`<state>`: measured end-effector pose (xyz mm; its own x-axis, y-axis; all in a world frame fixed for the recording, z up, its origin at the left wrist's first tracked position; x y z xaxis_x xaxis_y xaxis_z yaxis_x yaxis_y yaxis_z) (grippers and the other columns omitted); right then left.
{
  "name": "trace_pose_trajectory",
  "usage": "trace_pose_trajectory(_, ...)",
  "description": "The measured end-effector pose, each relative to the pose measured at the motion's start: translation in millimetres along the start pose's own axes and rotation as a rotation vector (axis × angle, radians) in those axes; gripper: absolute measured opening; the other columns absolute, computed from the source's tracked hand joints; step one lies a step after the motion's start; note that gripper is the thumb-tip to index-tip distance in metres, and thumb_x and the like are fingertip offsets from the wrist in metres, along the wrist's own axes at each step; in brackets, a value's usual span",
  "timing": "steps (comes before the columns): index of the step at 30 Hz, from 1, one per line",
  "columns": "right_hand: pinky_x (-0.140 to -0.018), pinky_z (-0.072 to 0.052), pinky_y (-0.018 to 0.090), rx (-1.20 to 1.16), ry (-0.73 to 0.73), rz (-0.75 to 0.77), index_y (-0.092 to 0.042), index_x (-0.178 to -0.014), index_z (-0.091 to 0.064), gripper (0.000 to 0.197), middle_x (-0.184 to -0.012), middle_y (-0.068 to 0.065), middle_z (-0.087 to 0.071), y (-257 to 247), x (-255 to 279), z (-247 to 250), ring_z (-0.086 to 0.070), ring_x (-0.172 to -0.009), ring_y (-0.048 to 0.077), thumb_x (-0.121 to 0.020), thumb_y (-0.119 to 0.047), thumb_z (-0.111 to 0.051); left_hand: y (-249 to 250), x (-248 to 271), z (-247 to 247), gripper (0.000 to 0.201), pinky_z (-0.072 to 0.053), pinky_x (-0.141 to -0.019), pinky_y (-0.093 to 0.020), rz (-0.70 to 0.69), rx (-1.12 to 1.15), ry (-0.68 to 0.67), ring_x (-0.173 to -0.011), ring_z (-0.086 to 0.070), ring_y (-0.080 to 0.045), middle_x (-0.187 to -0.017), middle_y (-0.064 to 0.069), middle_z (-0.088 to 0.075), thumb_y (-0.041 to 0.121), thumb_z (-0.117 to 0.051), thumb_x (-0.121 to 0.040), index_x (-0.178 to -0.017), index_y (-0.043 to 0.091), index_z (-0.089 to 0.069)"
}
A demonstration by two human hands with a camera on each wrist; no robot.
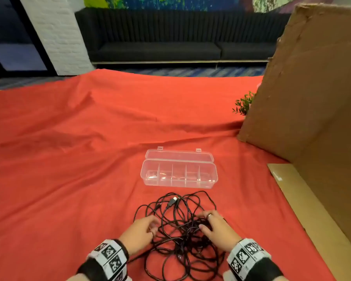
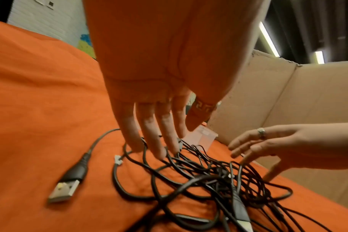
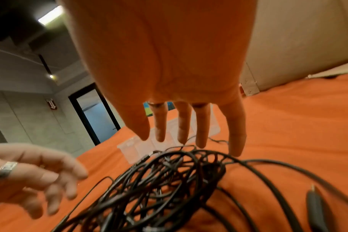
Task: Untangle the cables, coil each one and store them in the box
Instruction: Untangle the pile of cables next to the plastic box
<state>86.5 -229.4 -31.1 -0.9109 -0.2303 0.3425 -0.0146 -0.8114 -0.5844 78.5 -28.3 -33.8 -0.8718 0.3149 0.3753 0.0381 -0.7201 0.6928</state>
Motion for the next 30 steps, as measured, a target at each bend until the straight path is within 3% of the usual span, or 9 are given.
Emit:
trace_pose_trajectory(4,-0.113,-0.026,0.032,0.082,-0.155,-0.059,-0.029,-0.14,-0.032,0.065,-0.137,0.0,-0.029,0.8,-5.3,-26.6,-0.026,-0.133,0.019,-0.084,-0.042,-0.062,20.5,-6.2,-19.7,0.024,-0.041,-0.077,-0.01,-0.034,0.017,0.015,-0.082,-0.05,0.001,-0.098,0.014,-0.055,0.025,-0.058,-0.087,-0.109,0.034,-0.052)
trace_pose_trajectory(9,-0.095,-0.046,0.037,0.342,-0.12,-0.056,-0.034,-0.132,-0.039,0.051,-0.13,0.003,-0.034,-1.6,-11.5,-22.8,-0.04,-0.122,0.024,-0.087,-0.024,-0.059,20.5,-15.0,-65.4,0.058,-0.038,-0.1,-0.024,-0.011,-0.159,-0.187,-0.119,-0.049,-0.016,-0.128,0.004,-0.046,0.027,-0.067,-0.081,-0.133,0.026,-0.04)
trace_pose_trajectory(13,-0.088,-0.048,0.033,0.27,-0.115,-0.051,-0.027,-0.114,-0.053,0.026,-0.11,0.001,-0.049,-6.2,-13.7,-8.8,-0.055,-0.108,0.022,-0.089,-0.022,-0.056,15.5,-19.8,-60.7,0.014,-0.045,-0.089,-0.021,-0.019,-0.09,-0.144,-0.102,-0.061,-0.019,-0.103,0.002,-0.062,0.016,-0.056,-0.089,-0.097,0.027,-0.057)
trace_pose_trajectory(16,-0.075,-0.046,0.031,0.122,-0.041,-0.04,-0.023,-0.093,-0.056,0.011,-0.089,0.0,-0.059,-9.0,-10.3,11.9,-0.061,-0.087,0.02,-0.088,-0.032,-0.059,24.0,-17.7,-36.6,0.015,-0.043,-0.073,-0.016,-0.083,0.025,-0.077,-0.072,-0.056,0.002,-0.079,0.018,-0.059,0.019,-0.055,-0.091,-0.091,0.033,-0.06)
trace_pose_trajectory(19,-0.064,-0.043,0.025,-0.069,0.034,-0.029,-0.025,-0.072,-0.055,0.024,-0.067,-0.005,-0.06,-9.3,-3.7,34.3,-0.054,-0.063,0.007,-0.081,-0.044,-0.066,33.9,-14.2,-5.1,0.022,-0.043,-0.073,-0.018,-0.132,0.165,-0.005,-0.066,-0.054,0.005,-0.065,0.023,-0.061,0.023,-0.061,-0.088,-0.07,0.034,-0.06)
trace_pose_trajectory(21,-0.056,-0.037,0.015,-0.139,0.079,-0.007,-0.024,-0.065,-0.053,0.026,-0.058,-0.008,-0.053,-13.5,1.3,48.6,-0.046,-0.051,-0.001,-0.081,-0.04,-0.067,41.4,-11.0,13.1,0.02,-0.044,-0.071,-0.018,-0.161,0.261,0.05,-0.066,-0.054,0.004,-0.065,0.019,-0.061,0.021,-0.061,-0.088,-0.071,0.03,-0.061)
trace_pose_trajectory(26,-0.054,-0.031,0.023,-0.239,0.234,0.024,-0.022,-0.063,-0.058,0.03,-0.051,-0.006,-0.043,-8.1,6.8,85.6,-0.036,-0.05,0.003,-0.081,-0.045,-0.065,52.8,-1.2,48.9,0.016,-0.029,-0.042,-0.006,-0.192,0.378,0.194,-0.038,-0.042,0.005,-0.046,0.019,-0.054,0.008,-0.052,-0.093,-0.079,0.013,-0.058)
trace_pose_trajectory(28,-0.057,-0.033,0.025,-0.237,0.334,-0.001,-0.023,-0.057,-0.058,0.032,-0.052,-0.005,-0.047,5.9,11.4,104.5,-0.038,-0.051,0.005,-0.079,-0.044,-0.066,39.9,2.6,62.6,0.02,-0.032,-0.045,-0.004,-0.174,0.387,0.26,-0.042,-0.044,0.009,-0.049,0.021,-0.056,0.006,-0.05,-0.094,-0.079,0.014,-0.061)
trace_pose_trajectory(30,-0.055,-0.034,0.025,-0.162,0.487,-0.103,-0.021,-0.051,-0.05,0.038,-0.045,-0.006,-0.044,30.8,23.7,130.0,-0.04,-0.049,0.008,-0.08,-0.041,-0.067,15.5,4.1,75.9,0.025,-0.042,-0.064,-0.011,-0.128,0.412,0.313,-0.058,-0.054,0.007,-0.063,0.02,-0.064,0.013,-0.051,-0.093,-0.075,0.023,-0.064)
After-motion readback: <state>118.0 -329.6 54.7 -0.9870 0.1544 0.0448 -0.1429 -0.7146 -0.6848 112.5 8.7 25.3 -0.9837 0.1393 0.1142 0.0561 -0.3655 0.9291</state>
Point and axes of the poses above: each hand's wrist, its own x-axis away from the middle knuckle, its own z-axis out of the back of the hand, y = z × x, the point moved 9 cm from there along -x, towards the middle knuckle
